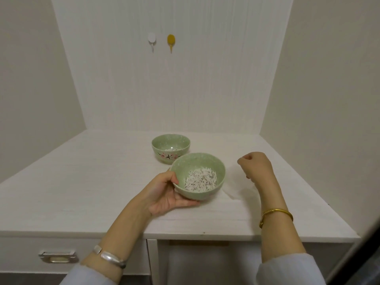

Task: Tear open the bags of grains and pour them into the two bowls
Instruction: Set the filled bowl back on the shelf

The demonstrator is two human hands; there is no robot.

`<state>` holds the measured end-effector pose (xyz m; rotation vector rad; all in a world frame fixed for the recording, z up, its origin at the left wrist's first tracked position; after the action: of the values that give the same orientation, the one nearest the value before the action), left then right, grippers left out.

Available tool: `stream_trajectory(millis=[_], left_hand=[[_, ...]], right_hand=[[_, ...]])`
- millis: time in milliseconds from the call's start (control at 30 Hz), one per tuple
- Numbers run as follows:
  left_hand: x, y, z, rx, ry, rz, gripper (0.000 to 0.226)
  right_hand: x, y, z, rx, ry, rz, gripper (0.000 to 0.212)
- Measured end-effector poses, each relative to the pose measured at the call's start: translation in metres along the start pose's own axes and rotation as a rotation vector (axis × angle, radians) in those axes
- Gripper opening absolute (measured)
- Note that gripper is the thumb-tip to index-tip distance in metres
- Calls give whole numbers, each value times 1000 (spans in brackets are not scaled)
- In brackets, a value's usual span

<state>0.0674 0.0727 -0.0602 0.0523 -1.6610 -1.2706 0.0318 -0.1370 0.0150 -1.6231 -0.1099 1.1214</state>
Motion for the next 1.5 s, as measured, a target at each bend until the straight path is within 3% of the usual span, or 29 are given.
stream_trajectory(millis=[133, 233, 367, 567, 733, 900, 1267, 1400, 1500], left_hand=[[15, 23, -3, 181, 2, 88, 63], [22, 26, -3, 179, 14, 18, 64], [22, 29, -2, 213, 87, 12, 55], [23, 29, -1, 196, 161, -29, 44], [27, 29, 0, 141, 132, -34, 29], [29, 27, -3, 124, 137, -34, 36], [35, 28, -44, 164, 222, -43, 18], [40, 26, -71, 186, 253, -45, 15], [41, 27, -90, 199, 275, -53, 25]], right_hand=[[-2, -5, 4, -5, -30, -106, 10], [-2, -7, 3, -10, -52, -174, 29], [0, -8, 5, -10, -62, -179, 32], [4, -5, 7, 10, -98, -192, 35], [-1, -2, 5, 35, -109, -221, 35], [-3, -3, 6, 30, -105, -228, 36], [-2, 2, 3, 33, -109, -235, 35], [-6, 6, -1, 24, -95, -242, 24], [-8, 4, -1, 0, -102, -237, 12]])
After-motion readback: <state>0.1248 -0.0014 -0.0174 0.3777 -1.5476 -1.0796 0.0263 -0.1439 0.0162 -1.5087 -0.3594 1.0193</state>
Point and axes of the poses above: each hand's wrist, its own z-axis away from the middle knuckle, its own x-axis out of the palm, y = z × x, the point moved 10 cm from there along -z, towards the middle knuckle, and after that the axes turned 13 degrees about x, right-handed, at the moved point
